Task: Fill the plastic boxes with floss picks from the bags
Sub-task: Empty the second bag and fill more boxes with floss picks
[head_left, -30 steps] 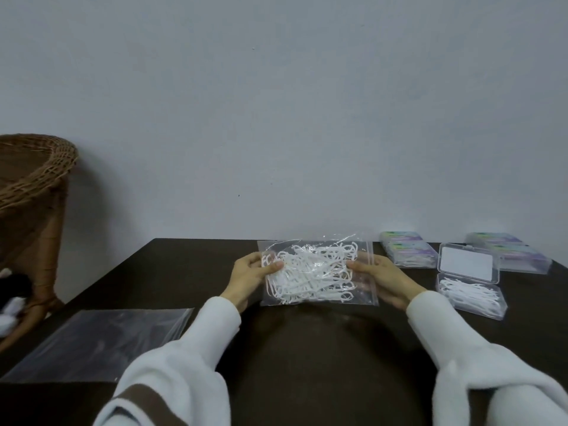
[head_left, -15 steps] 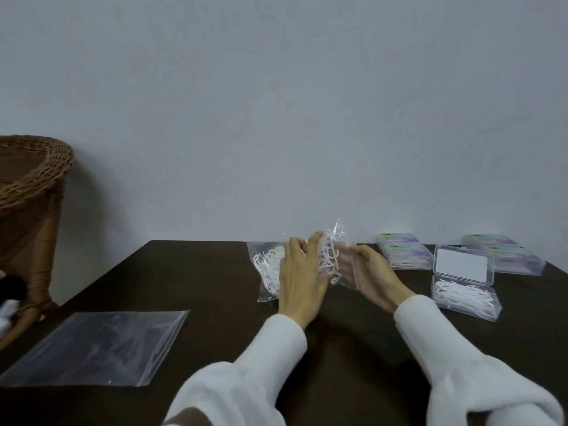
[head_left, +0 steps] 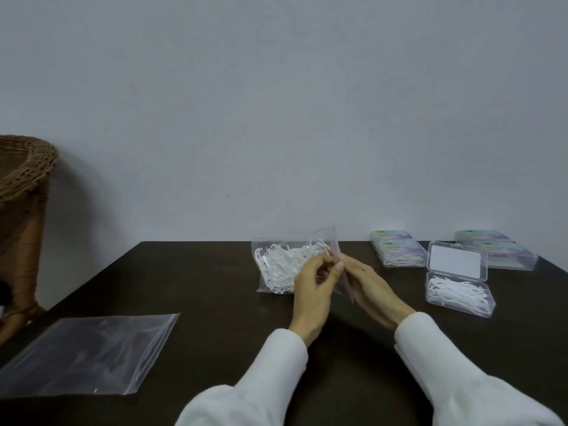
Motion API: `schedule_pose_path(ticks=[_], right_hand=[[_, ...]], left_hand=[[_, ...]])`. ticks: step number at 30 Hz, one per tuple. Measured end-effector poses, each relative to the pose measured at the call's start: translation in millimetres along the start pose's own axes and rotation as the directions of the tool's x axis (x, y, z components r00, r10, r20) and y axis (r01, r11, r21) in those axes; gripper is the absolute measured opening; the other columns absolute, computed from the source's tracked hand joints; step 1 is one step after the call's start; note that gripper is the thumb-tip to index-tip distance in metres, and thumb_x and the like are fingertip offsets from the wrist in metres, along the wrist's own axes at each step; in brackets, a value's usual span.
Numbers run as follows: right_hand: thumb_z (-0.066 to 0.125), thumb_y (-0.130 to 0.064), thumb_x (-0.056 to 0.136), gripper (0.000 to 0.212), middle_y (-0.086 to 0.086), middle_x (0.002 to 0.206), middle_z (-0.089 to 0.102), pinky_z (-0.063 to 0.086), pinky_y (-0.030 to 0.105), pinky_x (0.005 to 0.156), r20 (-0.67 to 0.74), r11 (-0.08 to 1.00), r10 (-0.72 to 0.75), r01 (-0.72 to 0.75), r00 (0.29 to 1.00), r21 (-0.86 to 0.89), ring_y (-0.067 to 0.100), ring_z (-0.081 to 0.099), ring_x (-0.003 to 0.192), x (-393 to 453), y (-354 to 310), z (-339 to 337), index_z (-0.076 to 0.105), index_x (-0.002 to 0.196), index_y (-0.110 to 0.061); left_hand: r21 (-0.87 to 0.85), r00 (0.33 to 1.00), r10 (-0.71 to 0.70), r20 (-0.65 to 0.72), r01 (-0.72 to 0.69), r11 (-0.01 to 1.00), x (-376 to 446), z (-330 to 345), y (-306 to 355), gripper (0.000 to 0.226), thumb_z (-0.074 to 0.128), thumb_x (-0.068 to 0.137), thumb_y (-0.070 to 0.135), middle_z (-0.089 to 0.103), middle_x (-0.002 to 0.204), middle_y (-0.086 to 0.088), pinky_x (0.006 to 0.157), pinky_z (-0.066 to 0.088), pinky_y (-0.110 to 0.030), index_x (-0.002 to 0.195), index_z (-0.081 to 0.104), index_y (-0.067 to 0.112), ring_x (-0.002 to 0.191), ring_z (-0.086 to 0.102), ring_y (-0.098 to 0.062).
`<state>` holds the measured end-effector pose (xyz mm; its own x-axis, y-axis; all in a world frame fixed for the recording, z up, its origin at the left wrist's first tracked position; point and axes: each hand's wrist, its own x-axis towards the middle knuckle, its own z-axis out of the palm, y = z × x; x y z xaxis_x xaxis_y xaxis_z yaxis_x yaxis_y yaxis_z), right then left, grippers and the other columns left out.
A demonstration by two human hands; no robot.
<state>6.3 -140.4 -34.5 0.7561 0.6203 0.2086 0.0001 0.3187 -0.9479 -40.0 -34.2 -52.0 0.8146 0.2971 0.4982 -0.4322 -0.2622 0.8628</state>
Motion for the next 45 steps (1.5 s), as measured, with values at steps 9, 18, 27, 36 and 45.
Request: schedule_pose_path(ticks=[9,18,27,36,45], right_hand=[[0.054,-0.016,0.091,0.022,-0.006,0.106,0.067,0.052,0.016,0.08,-0.121,0.952,-0.129,0.089,0.984,-0.294,0.008,0.063,0.102,-1,7,-9,0.06,0.112,-0.02],[0.054,-0.016,0.091,0.019,0.013,0.092,0.068,0.054,0.021,0.078,-0.153,0.954,-0.125,0.076,0.98,-0.291,0.017,0.067,0.09,-6,12,-13,0.064,0.083,-0.003],[0.054,-0.009,0.091,0.015,0.012,0.092,0.068,0.054,0.026,0.083,-0.083,0.89,-0.124,0.073,0.989,-0.45,0.017,0.065,0.09,-4,17,-25,0.068,0.086,-0.008],[0.052,-0.021,0.093,0.018,0.003,0.075,0.064,0.045,0.027,0.068,0.013,0.478,-0.197,0.107,0.98,-0.872,0.013,0.057,0.067,-7,19,-23,0.063,0.082,-0.011],[0.051,-0.035,0.091,0.015,-0.006,0.076,0.057,0.03,0.018,0.055,-0.188,0.089,-0.252,-0.171,0.949,-0.981,0.01,0.052,0.068,-14,0,-29,0.055,0.08,-0.025]], left_hand=[[-0.103,0.983,-0.181,-0.019,0.178,0.979,1,-9,0,0.009,0.068,0.084,0.015,0.067,0.079,-0.006,0.067,0.049,-0.013,0.082,0.069,0.006,0.074,0.061,-0.009],[-0.212,0.96,-0.281,-0.002,0.274,0.938,-1,-8,-1,0.008,0.074,0.078,0.013,0.071,0.082,-0.008,0.069,0.051,-0.014,0.08,0.072,0.005,0.077,0.066,-0.009],[-0.001,0.974,-0.225,0.001,0.225,0.974,-2,-13,-8,0.014,0.073,0.079,0.023,0.071,0.082,-0.005,0.069,0.05,-0.017,0.082,0.072,0.01,0.082,0.066,-0.014],[0.776,0.965,0.103,0.24,-0.254,0.577,-5,-11,-5,0.023,0.037,0.098,0.027,0.057,0.077,0.002,0.091,0.032,-0.034,0.081,0.05,0.017,0.074,0.05,-0.016],[0.846,0.988,0.154,-0.022,-0.063,0.53,1,-28,-1,0.023,0.043,0.094,0.023,0.054,0.066,0.005,0.091,0.03,-0.033,0.071,0.047,0.02,0.062,0.046,-0.014]])
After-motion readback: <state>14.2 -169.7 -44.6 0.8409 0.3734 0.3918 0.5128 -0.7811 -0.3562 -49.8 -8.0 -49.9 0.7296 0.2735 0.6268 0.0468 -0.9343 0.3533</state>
